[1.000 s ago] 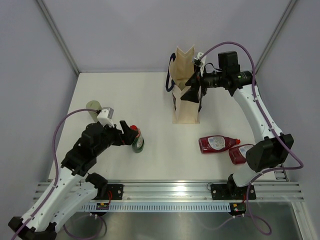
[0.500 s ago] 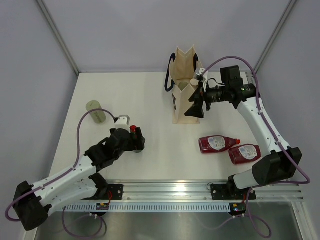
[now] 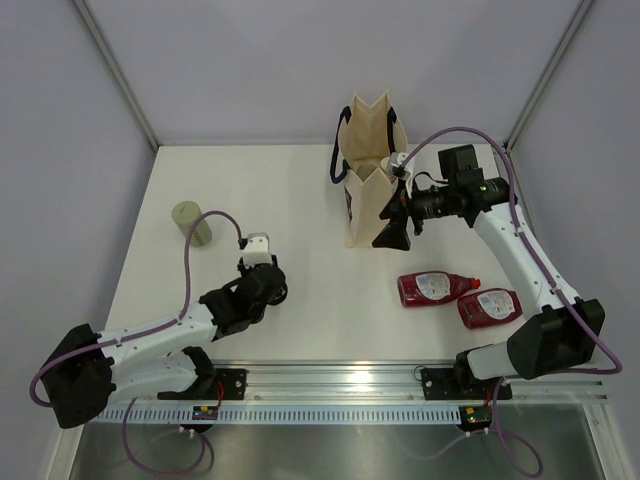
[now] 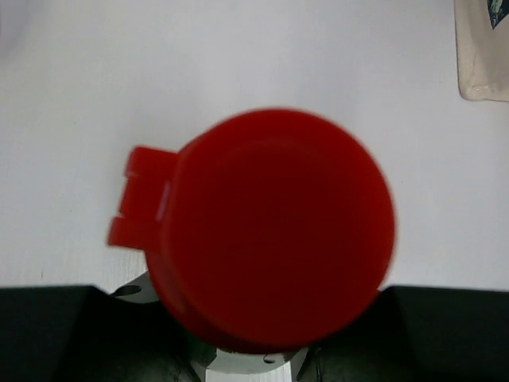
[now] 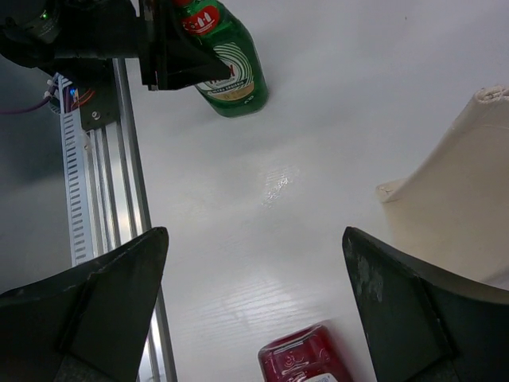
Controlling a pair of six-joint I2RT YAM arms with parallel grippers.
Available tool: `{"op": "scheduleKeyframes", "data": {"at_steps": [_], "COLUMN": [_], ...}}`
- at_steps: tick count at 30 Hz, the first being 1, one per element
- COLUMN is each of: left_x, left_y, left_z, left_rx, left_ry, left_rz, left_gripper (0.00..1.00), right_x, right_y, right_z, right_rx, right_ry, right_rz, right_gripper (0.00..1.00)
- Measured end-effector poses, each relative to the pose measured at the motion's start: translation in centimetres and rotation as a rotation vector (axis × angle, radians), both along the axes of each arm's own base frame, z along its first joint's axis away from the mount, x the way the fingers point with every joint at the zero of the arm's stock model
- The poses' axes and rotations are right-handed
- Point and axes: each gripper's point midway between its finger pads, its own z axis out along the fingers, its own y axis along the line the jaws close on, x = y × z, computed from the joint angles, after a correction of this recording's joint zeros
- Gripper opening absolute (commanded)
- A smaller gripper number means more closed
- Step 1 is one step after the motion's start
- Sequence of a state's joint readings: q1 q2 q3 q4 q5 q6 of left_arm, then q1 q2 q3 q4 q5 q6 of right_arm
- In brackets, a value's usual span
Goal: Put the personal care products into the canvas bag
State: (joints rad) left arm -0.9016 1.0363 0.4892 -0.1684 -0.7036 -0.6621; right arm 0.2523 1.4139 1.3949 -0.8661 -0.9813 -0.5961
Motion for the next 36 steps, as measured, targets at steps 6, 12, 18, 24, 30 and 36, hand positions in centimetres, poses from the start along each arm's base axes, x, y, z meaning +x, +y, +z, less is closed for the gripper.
{"op": "scheduleKeyframes", "data": {"at_steps": [6,12,18,24,30,36], "left_x": [-0.1,0.2,0.4,0.1,-0.3,-0.6], "left_y": [-0.1,-3.3,-6.9,-10.9,-14.0,-14.7], "left_z": [0.3,2.3,4.9,8.1,12.5,15.2], "left_rx": [0.025,-0.129,-0.301,-0.424,-0.528,-0.575], "left_ry": [-0.014,-0.044,-0.037,-0.002,-0.039,-0.089], "left_rz": [-0.048,-0.259,-0.503,-0.73,-0.899,-0.96], "left_gripper": [0.0,0.0,0.0,0.0,0.0,0.0], "right_x": [-0.8,-2.0,-2.7,-2.3,-1.5,-1.6], "right_y": [-0.1,0.6,3.0,5.6,7.4,7.7], "right_z": [-1.1,-2.3,-4.4,-6.1,-5.8,-5.6], "right_rx": [-0.004,0.043,0.104,0.125,0.128,0.138], "right_ry": [0.002,0.019,0.087,0.164,0.171,0.19], "right_rz": [0.023,0.102,0.175,0.212,0.277,0.308], "right_gripper": [1.0,0.99,0.99,1.0,0.99,0.97]}}
